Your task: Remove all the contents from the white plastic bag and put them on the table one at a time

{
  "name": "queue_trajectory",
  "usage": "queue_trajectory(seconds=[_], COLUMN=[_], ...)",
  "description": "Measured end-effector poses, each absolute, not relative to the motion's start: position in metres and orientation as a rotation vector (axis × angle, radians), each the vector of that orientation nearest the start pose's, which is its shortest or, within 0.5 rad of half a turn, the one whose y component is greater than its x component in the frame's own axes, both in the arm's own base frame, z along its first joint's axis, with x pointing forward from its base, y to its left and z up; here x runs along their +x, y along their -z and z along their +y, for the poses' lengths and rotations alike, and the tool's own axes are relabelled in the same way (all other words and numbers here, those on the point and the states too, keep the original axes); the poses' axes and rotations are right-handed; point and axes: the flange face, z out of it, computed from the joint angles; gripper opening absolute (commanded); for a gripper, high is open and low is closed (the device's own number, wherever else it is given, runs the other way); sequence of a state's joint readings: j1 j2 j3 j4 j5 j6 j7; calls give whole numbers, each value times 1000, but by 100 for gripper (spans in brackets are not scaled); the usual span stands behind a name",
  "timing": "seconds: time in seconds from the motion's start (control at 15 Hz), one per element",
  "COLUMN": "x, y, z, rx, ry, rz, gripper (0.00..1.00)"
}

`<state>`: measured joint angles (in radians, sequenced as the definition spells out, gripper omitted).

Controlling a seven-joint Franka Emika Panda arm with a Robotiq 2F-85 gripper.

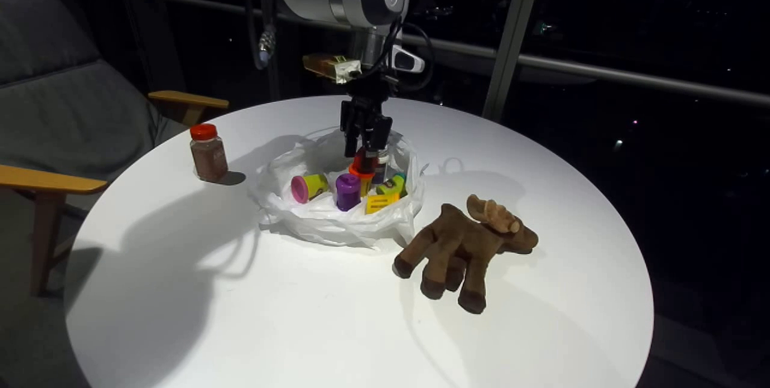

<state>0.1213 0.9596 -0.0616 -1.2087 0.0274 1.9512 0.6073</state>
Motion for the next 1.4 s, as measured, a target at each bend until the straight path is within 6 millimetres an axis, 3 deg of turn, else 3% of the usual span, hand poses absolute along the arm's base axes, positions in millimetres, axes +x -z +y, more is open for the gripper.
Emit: queue_trajectory(seconds=[0.13, 0.47, 0.73, 1.07, 1.2, 1.4], x=[733, 736, 733, 694, 673, 639], y=[-176, -183, -222, -282, -286, -267], z=[56, 53, 56, 51, 45, 35], rx=[-3101, -3090, -3082, -3070, -3070, -3078], ry=[-306, -279, -236, -248, -287, -332], rz=[891, 943, 930, 929, 931, 920], gripper=[22, 22, 22, 22, 22, 22])
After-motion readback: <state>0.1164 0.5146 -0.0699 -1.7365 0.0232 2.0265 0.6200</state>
